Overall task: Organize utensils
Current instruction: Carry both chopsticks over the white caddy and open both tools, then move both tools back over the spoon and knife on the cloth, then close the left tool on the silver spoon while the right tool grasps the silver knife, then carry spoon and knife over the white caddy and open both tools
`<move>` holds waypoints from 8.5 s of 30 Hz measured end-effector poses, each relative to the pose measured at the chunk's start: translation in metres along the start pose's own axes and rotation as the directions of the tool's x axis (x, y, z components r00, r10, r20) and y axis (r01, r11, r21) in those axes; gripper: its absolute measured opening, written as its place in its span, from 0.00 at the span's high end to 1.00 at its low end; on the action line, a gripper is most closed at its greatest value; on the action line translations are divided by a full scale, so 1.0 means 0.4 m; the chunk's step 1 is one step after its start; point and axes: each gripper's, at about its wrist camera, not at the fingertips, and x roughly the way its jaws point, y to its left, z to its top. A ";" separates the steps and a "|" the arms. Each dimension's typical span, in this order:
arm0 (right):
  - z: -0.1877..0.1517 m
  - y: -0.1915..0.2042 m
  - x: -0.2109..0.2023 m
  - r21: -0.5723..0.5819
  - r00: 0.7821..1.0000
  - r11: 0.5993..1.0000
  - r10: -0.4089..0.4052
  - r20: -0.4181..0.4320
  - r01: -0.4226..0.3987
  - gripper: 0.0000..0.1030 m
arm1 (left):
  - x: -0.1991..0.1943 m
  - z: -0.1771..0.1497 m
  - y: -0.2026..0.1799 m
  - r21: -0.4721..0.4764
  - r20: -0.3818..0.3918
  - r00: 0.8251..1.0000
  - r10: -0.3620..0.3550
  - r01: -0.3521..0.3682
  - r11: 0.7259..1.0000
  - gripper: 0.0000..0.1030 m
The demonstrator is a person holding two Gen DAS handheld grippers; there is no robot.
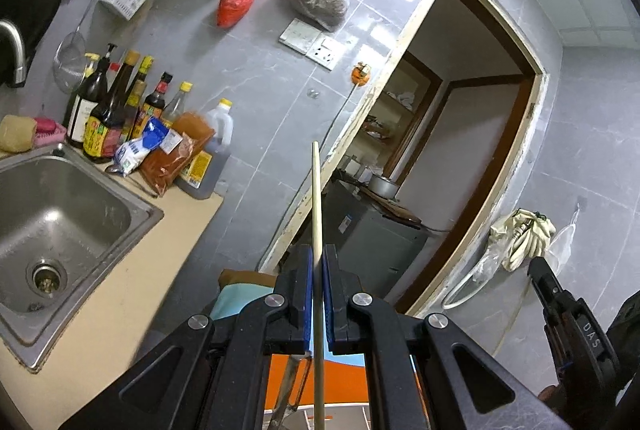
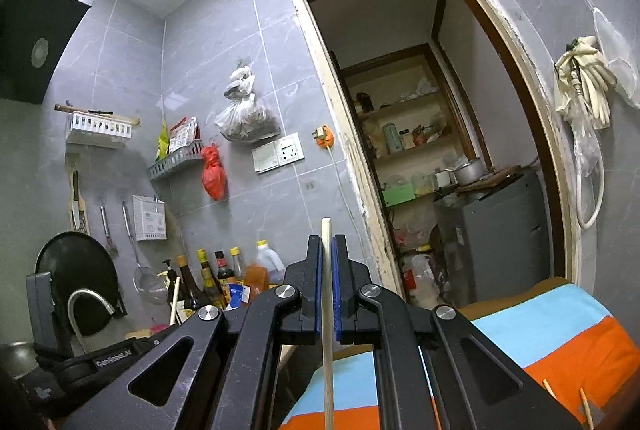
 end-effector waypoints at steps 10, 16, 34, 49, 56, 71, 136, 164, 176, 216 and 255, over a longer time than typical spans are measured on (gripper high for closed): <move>-0.060 -0.024 -0.002 0.041 0.999 0.999 -0.031 0.017 0.030 0.96 | 0.008 -0.050 -0.016 0.061 0.034 0.999 0.010 -0.012 0.998 0.95; -0.085 -0.028 0.004 0.034 0.999 0.999 -0.032 -0.001 0.032 0.96 | 0.013 -0.070 -0.019 0.087 0.035 0.999 0.010 -0.013 0.996 0.95; -0.118 -0.034 0.013 0.023 0.998 0.999 -0.032 -0.059 0.034 0.93 | 0.018 -0.101 -0.027 0.149 -0.013 1.000 0.016 -0.014 0.989 0.94; -0.020 -0.056 -0.042 -0.002 0.995 0.998 -0.055 -0.079 0.055 0.59 | -0.019 -0.051 -0.079 0.179 -0.054 0.998 0.041 -0.031 0.983 0.47; 0.056 -0.117 -0.105 -0.062 0.984 0.991 -0.122 -0.127 0.115 0.33 | -0.040 -0.022 -0.171 0.254 -0.091 0.994 0.059 -0.034 0.967 0.32; 0.211 -0.324 -0.230 -0.220 0.947 0.949 -0.267 -0.180 0.226 0.05 | -0.083 -0.096 -0.424 0.354 -0.107 0.993 0.041 0.000 0.935 0.01; -0.322 -0.714 -0.088 -0.170 0.557 0.982 -0.098 -0.825 -0.079 0.49 | 0.291 -0.701 -0.498 0.099 -0.717 0.696 0.020 0.073 0.992 0.65; -0.348 -0.845 0.000 0.086 0.483 0.995 0.051 -0.874 0.051 0.83 | 0.385 -0.711 -0.510 0.038 -0.818 0.573 -0.047 0.135 0.990 0.94; -0.370 -0.810 0.029 0.096 0.413 0.993 0.057 -0.909 0.074 0.96 | 0.351 -0.691 -0.497 0.089 -0.814 0.581 0.006 0.115 0.989 0.96; 0.176 -0.176 -0.081 -0.056 0.911 0.995 0.050 -0.409 -0.080 0.99 | -0.032 -0.041 -0.371 0.205 -0.242 0.958 -0.154 0.206 0.957 0.97; -0.123 0.027 0.059 -0.071 0.850 0.997 -0.017 -0.526 -0.024 0.99 | 0.003 -0.032 -0.050 0.223 -0.109 0.993 -0.040 0.064 0.973 0.97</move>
